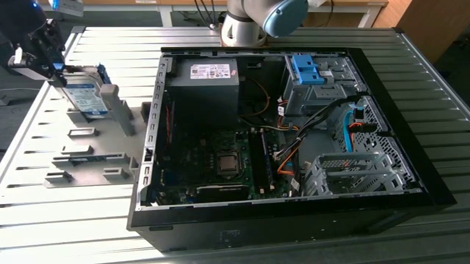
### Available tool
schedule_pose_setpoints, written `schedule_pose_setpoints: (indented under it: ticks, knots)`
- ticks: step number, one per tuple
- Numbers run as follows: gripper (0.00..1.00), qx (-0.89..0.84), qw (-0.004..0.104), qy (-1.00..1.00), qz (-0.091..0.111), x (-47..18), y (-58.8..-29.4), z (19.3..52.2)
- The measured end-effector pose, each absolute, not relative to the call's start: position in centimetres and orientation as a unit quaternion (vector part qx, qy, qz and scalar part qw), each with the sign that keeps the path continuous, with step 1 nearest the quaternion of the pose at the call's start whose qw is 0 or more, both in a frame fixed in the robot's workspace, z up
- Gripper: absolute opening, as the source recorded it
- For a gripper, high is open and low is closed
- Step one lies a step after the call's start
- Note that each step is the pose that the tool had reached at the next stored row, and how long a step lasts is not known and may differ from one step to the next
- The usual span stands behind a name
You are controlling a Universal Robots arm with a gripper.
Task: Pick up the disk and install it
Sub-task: 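Pick up the disk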
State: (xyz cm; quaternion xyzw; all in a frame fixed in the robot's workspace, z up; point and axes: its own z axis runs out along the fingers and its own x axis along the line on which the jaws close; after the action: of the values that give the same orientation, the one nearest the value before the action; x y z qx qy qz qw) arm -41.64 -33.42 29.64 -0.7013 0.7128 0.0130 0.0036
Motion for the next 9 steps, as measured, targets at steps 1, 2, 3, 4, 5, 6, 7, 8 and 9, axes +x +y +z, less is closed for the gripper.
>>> schedule_pose_setpoints:
  ticks: [1,2,3,4,5,6,7,8,9]
  knots:
    - [0.37,-0.701,0.004,0.713,0.013,-41.64,-33.42,29.68]
    - [0.37,-0.701,0.004,0.713,0.013,-41.64,-33.42,29.74]
    - [0.37,-0.701,0.004,0.713,0.013,-41.64,-33.42,29.8]
    - [0.37,-0.701,0.004,0.713,0.013,-41.64,-33.42,29.88]
    - [0.37,-0.701,0.004,0.713,0.013,-41.64,-33.42,29.95]
    - [0.37,-0.701,0.004,0.713,0.013,-41.64,-33.42,30.05]
    - [0.37,-0.701,0.004,0.713,0.013,-41.64,-33.42,30.15]
    - [0.37,-0.701,0.004,0.713,0.013,-41.64,-33.42,30.24]
    - [0.37,-0.701,0.004,0.713,0.013,-41.65,-33.42,30.33]
